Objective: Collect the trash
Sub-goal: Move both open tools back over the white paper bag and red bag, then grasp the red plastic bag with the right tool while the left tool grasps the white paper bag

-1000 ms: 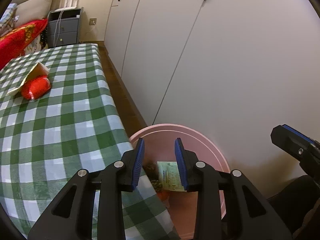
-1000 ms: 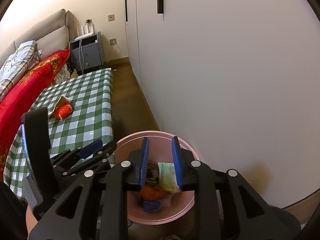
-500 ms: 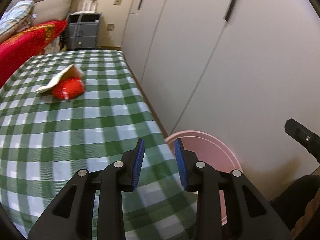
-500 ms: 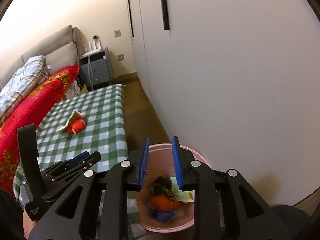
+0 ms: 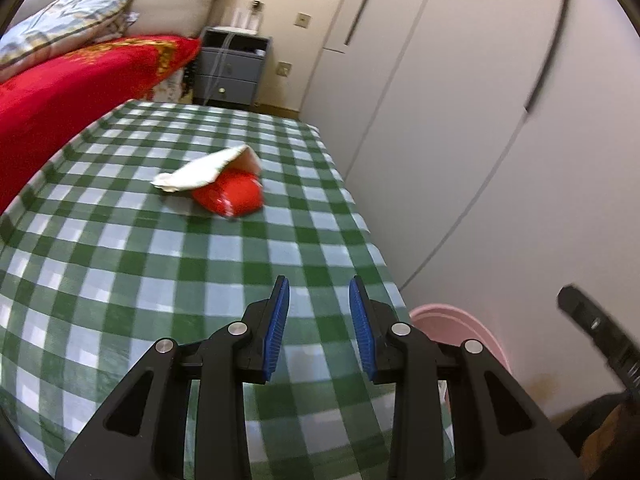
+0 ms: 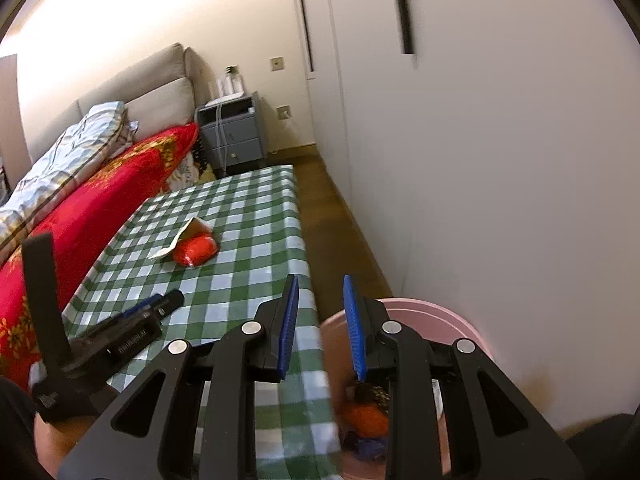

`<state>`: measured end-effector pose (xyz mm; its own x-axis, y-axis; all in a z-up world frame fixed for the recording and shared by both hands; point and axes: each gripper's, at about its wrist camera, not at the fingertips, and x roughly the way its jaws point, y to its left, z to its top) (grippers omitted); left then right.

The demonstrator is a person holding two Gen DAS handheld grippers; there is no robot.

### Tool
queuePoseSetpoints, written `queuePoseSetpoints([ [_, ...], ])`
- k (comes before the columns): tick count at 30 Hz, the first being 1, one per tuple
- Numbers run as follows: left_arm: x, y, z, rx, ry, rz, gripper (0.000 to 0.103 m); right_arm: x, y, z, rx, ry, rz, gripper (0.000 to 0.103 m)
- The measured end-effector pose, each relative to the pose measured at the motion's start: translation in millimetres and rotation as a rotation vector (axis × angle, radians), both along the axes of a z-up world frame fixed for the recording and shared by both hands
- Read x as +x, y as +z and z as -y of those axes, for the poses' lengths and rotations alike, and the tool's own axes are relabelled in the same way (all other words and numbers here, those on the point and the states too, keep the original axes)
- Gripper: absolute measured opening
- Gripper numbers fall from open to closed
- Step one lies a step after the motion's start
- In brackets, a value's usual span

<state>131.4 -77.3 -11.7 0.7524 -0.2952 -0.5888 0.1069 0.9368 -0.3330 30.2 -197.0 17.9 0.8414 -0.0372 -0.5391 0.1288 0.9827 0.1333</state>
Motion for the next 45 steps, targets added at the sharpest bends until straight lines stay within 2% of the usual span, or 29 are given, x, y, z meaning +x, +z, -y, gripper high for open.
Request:
queuePoseSetpoints([
  [8, 14.6, 11.4, -33.6, -0.005, 0.111, 0.025, 0.031, 36.1, -7.7, -17.1, 0.026, 0.044, 0.003, 0.024],
  [15, 32.1, 3.2, -63.0, -0.012, 0.181, -0.002, 0.031, 70.4, -14.9, -39.7, 0.035, 0.099, 0.017, 0.024],
  [23, 54.1, -12.3, -99.0, -0.027, 0.251, -0.027, 0.031, 107.6, -35.5, -65.7, 0.049, 0.155, -0.015, 0.024],
  [27, 68.9, -25.6, -124.0, -0.139, 0.306, -0.056, 0.031, 130.1, -47.6, -80.6, 0.056, 0.201, -0.041, 0.024],
  [31, 86.4, -36.7, -135.2, -0.216, 0.32, -0.06, 0.031, 148.1, -60.4, -96.3, 0.037, 0.251, -0.075, 0.025],
  [33, 95.0, -41.7, -141.6, -0.26, 0.33, -0.064, 0.031, 153.5, -65.6, -100.2, 0.034, 0.267, -0.087, 0.037],
  [39, 117.7, -57.3, -149.1, -0.354, 0.318, -0.105, 0.031, 176.8, -77.5, -108.7, 0.022, 0.295, -0.118, 0.052],
  [45, 134.4, -78.7, -154.4, -0.505, 0.306, -0.168, 0.031, 207.2, -88.4, -121.3, 0.001, 0.342, -0.156, 0.066],
])
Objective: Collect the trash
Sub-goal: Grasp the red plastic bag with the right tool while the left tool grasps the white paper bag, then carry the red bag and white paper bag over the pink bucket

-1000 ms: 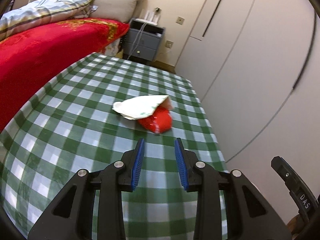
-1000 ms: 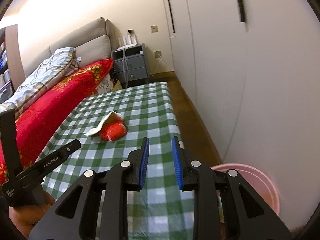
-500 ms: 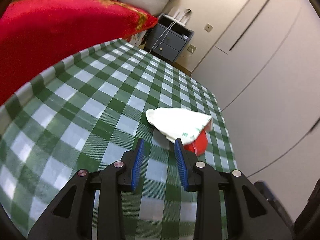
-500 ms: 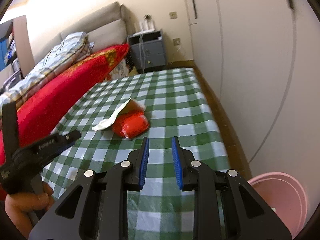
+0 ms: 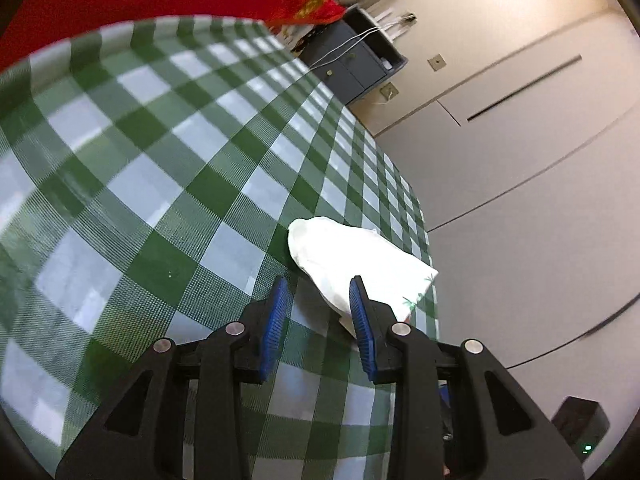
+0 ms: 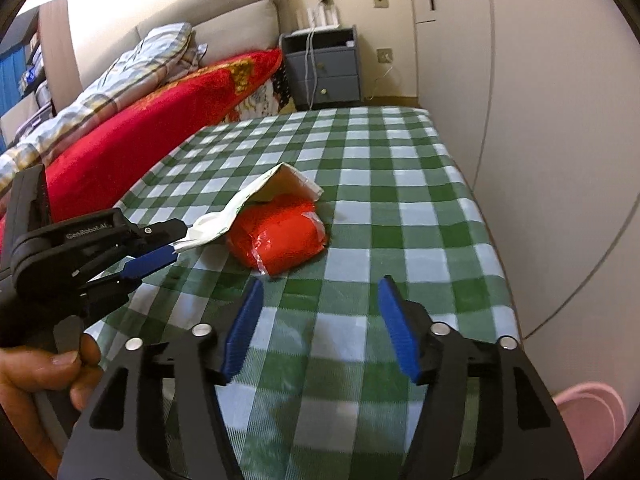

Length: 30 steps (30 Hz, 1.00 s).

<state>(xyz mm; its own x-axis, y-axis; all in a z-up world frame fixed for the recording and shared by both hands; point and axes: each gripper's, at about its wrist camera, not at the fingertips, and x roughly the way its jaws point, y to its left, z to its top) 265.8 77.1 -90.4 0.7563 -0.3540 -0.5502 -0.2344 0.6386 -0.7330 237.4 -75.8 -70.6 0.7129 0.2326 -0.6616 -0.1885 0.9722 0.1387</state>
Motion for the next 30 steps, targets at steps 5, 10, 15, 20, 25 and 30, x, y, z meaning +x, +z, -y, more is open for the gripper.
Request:
queuePoseSetpoints([
  [5, 8.5, -5.7, 1.6, -0.047, -0.023, 0.005, 0.026, 27.4, -4.6, -18.8, -0.036, 0.064, -0.02, 0.08],
  [10, 5.8, 15.1, 4.9, 0.061, -0.023, 0.068, 0.006, 58.6, -7.0, -42.9, -0.122, 0.135, -0.038, 0.085],
  [15, -4.7, 36.9, 0.1, 0.179, 0.045, 0.114, 0.004, 73.2, -13.9, -52.6, -0.163, 0.193, -0.082, 0.083],
  [20, -15.2, 51.7, -3.5, 0.267, 0.1, 0.132, 0.004, 72.5, -15.6, -52.6, -0.143, 0.217, -0.094, 0.068],
  [25, -25.2, 67.6, 8.4, 0.426, 0.101, 0.136, 0.004, 57.0, -2.6, -41.7, -0.119, 0.168, -0.071, 0.066],
  [30, -38.5, 86.9, 24.0, 0.537, 0.057, 0.156, 0.004, 25.0, 21.5, -23.1, -0.104, 0.106, -0.047, 0.066],
])
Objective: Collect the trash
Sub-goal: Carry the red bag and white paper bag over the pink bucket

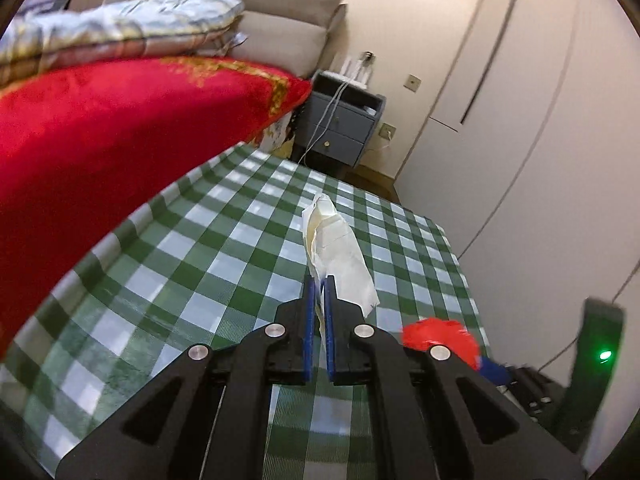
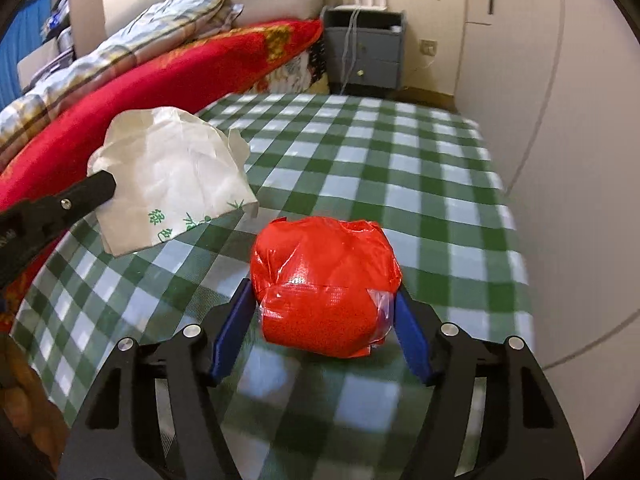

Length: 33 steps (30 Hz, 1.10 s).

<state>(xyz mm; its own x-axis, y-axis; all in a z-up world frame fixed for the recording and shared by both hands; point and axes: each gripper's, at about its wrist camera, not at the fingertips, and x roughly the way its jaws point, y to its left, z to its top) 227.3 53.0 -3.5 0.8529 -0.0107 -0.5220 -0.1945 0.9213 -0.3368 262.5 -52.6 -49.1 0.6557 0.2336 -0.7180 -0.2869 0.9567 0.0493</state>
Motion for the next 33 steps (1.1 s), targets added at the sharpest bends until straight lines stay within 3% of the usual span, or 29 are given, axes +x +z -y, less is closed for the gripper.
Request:
queuePoseSetpoints([
  [24, -113.8, 40.1, 58.7, 0.162, -0.2, 0.005, 0.004, -178.9, 107.4, 95.3, 0.053, -0.149, 0.172, 0.066],
  [33, -144.0, 46.8, 72.4, 0.189, -0.248, 0.02, 0.004, -223.5, 124.0, 114.4, 0.068, -0.167, 0.227, 0.066],
])
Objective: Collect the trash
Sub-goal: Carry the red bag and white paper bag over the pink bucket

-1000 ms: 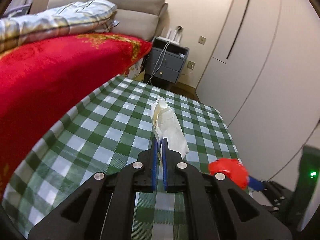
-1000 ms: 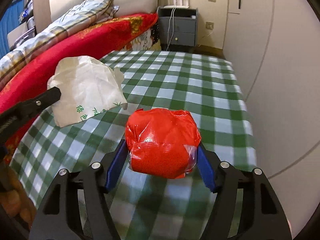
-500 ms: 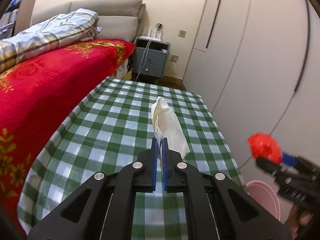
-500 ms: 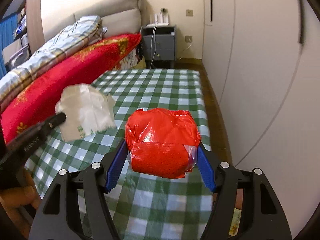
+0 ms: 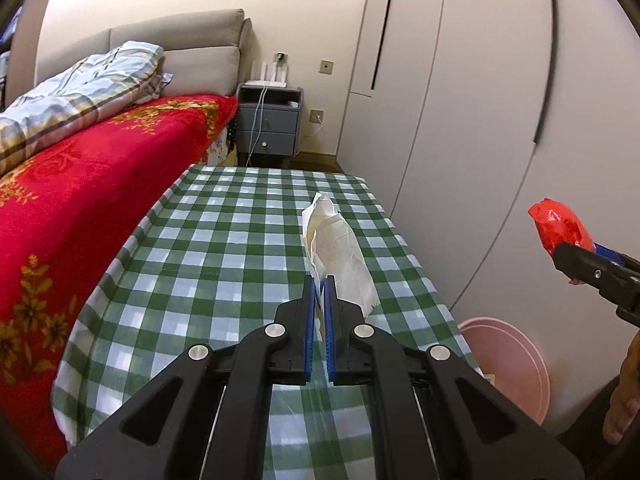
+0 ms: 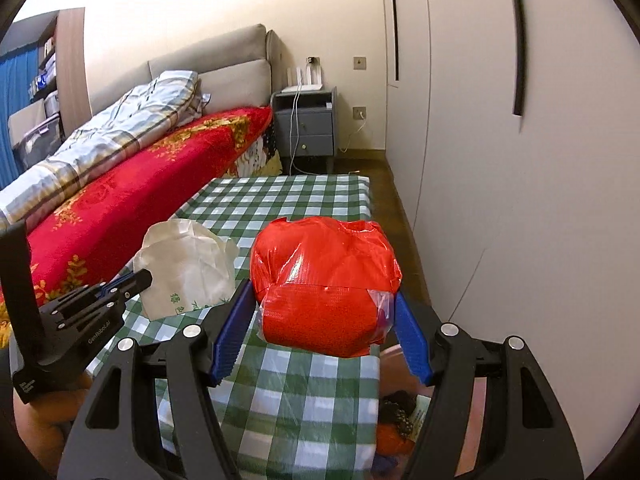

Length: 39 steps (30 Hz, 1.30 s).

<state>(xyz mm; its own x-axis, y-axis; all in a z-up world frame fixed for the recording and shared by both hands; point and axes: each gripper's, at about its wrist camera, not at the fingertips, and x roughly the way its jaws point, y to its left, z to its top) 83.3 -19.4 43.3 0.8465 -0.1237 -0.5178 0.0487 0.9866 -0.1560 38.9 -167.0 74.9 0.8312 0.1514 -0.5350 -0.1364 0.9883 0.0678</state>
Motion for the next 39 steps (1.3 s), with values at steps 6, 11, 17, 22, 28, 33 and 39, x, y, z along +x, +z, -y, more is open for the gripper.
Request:
queuePoseSetpoints([
  [6, -14.2, 2.0, 5.3, -0.008, -0.029, 0.007, 0.004, -22.0, -5.6, 9.0, -0.006, -0.021, 0.007, 0.066],
  [11, -20.3, 2.0, 14.1, -0.004, -0.056, 0.012, 0.004, -36.0, -18.1, 20.6, 0.004, -0.051, -0.013, 0.066],
  [17, -21.4, -2.5, 28.9, 0.013, -0.094, 0.009, 0.004, -44.1, -19.1, 23.4, -0.017, -0.069, -0.006, 0.066],
  [22, -22.9, -4.3, 37.3, 0.016, -0.115, 0.011, 0.004, -52.1, -18.8, 27.7, -0.025, -0.086, 0.005, 0.066],
  [28, -23.5, -6.3, 45.0, 0.017, -0.132, 0.009, 0.004, -57.8, -17.4, 39.7, -0.02, -0.121, 0.011, 0.066],
  [33, -22.3, -7.4, 49.8, 0.018, -0.15, 0.008, 0.004, -54.2, -21.8, 41.9, -0.018, -0.141, -0.003, 0.066],
  [39, -18.8, -9.8, 52.7, 0.02, -0.163, 0.008, 0.004, -49.0, -24.0, 39.8, -0.023, -0.145, -0.008, 0.066],
])
